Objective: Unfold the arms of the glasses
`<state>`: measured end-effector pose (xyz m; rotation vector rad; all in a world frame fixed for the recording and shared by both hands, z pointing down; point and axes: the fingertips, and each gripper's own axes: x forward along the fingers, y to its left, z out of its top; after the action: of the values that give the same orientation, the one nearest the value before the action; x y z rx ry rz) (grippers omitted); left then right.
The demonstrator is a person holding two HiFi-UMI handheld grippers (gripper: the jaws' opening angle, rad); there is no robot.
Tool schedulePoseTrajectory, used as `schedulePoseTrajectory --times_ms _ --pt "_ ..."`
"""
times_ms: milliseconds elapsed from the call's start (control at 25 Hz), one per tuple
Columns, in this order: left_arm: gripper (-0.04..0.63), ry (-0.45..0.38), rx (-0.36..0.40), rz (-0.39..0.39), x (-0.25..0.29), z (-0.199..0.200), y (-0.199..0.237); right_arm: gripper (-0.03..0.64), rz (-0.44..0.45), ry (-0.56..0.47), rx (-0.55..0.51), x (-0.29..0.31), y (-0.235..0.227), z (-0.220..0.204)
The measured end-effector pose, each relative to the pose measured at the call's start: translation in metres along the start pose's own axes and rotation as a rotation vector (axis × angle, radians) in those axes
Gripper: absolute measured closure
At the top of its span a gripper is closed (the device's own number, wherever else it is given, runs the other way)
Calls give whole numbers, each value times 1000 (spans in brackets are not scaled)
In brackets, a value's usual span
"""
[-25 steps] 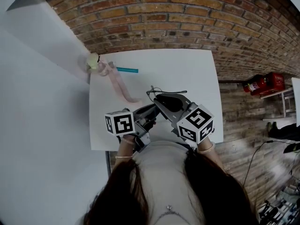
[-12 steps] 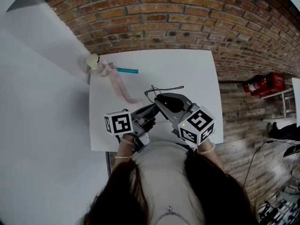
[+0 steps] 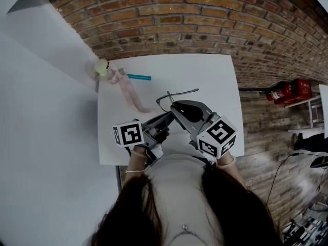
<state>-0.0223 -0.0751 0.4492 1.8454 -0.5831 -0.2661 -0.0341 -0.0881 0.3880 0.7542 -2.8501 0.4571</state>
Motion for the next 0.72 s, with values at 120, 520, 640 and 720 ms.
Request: schedulePoseTrajectory --times_ms 120,520,640,720 --pt "574 -5 -8 -3 -1 0 0 575 -2 -10 -1 -2 0 2" --pt "574 -28 -27 -16 -2 4 0 575 -4 -52 -7 -8 -2 10" --pt "574 -35 -29 -15 -3 5 1 575 -8 -62 -9 -10 -3 14" --pt "574 -43 -51 -18 -4 5 0 577 -12 -66 -8 -12 -4 15"
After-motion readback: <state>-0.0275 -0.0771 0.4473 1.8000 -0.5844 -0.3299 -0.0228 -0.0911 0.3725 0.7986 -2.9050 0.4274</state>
